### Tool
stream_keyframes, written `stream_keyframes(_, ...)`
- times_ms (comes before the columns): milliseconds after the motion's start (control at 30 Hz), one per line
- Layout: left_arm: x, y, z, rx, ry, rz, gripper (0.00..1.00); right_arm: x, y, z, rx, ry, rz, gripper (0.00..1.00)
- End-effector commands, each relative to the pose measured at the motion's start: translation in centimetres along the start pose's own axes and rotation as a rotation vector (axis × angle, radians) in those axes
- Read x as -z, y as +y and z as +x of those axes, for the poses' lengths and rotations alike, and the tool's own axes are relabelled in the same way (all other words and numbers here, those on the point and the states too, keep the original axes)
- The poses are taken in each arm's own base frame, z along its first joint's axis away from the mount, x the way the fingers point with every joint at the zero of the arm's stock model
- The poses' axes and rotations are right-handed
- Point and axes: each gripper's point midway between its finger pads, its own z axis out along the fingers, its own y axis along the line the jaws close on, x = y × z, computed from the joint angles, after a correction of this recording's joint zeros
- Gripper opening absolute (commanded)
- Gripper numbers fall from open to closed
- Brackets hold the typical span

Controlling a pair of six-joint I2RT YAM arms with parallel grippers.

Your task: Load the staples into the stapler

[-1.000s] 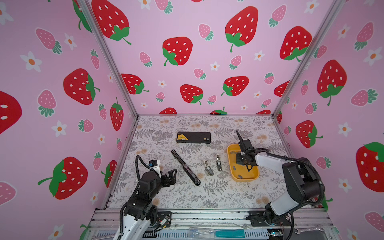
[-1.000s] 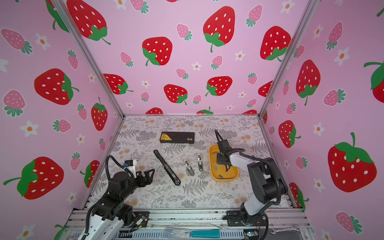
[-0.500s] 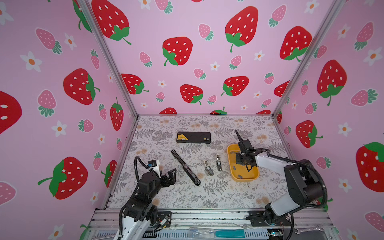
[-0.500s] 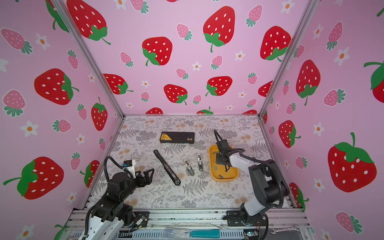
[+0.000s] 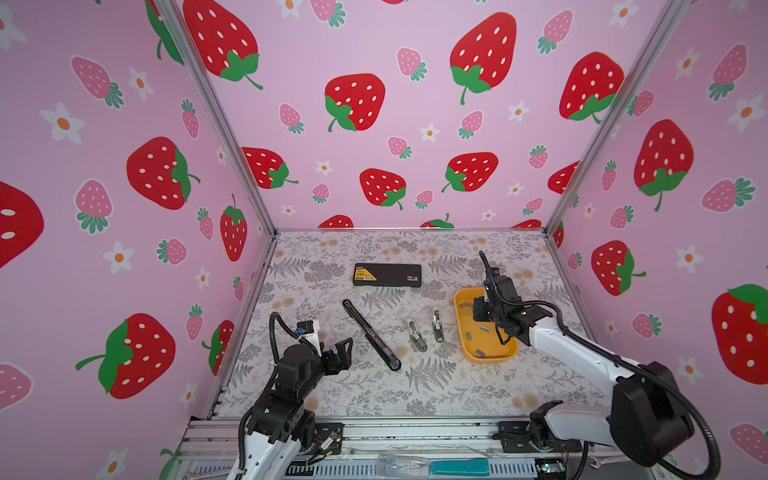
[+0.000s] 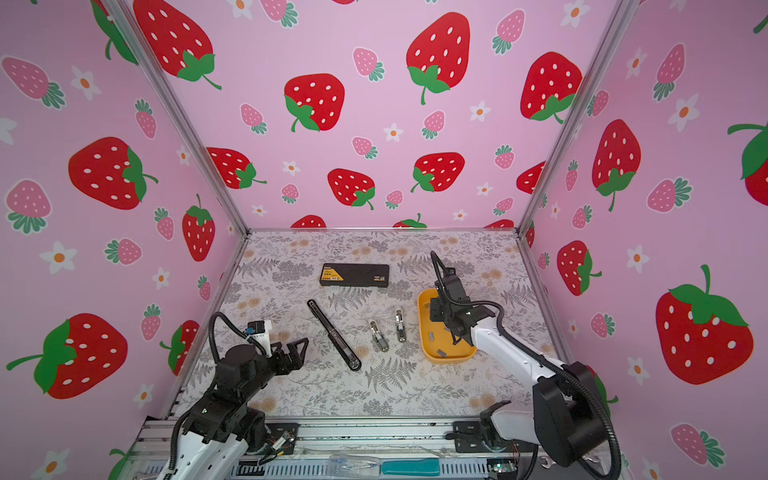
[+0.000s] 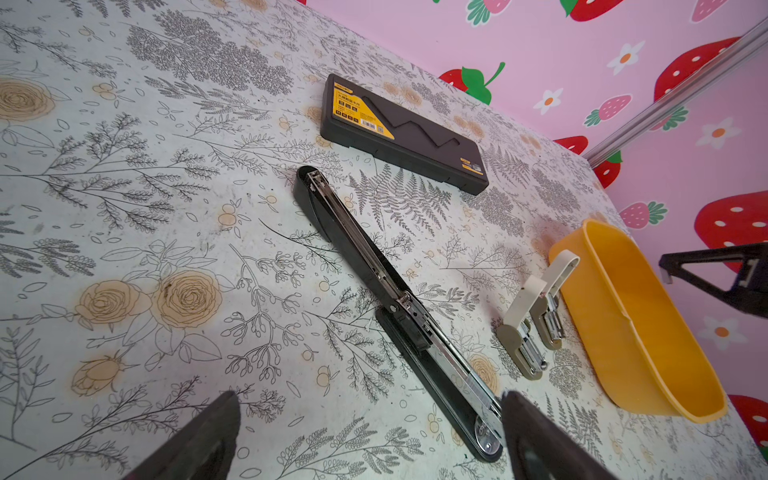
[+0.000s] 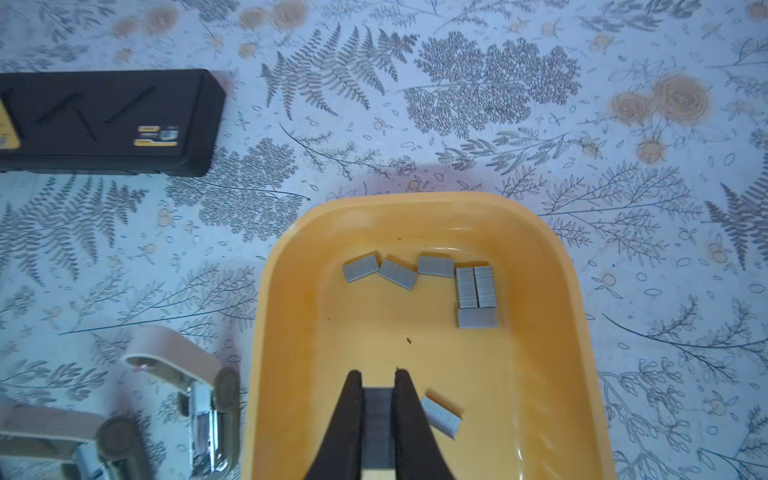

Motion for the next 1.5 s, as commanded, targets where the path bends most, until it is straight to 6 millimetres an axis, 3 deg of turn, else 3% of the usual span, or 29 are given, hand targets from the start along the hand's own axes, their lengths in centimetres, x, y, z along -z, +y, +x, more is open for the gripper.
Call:
stream_keyframes(0, 0.0, 0.2, -0.1, 0.007, -0.005, -0.013, 0.99, 1.3, 1.4, -0.6, 0.01, -0.034, -0.019, 0.14)
stream_keyframes(267, -0.1, 0.2, -0.1, 0.008, -0.001, -0.013, 0.99, 2.0, 7.8, -0.4, 0.062, -0.064, -0.133, 0.14)
stream_keyframes(567, -0.1, 0.2, -0.1, 0.007, 0.002, -0.009, 0.99, 0.1, 13.3, 2.9, 0.119, -0.008, -0.197, 0.14)
stream_keyframes(800, -0.1, 0.1, 0.0, 0.007, 0.004, -0.005, 0.99, -1.4, 13.1, 5.4, 0.091, 0.037, -0.182, 0.14)
stream_keyframes(1467, -0.2, 0.1, 0.1, 0.007, 0.011, -0.006, 0.99, -2.1, 10.3, 7.3, 0.05, -0.005, -0.111, 0.14)
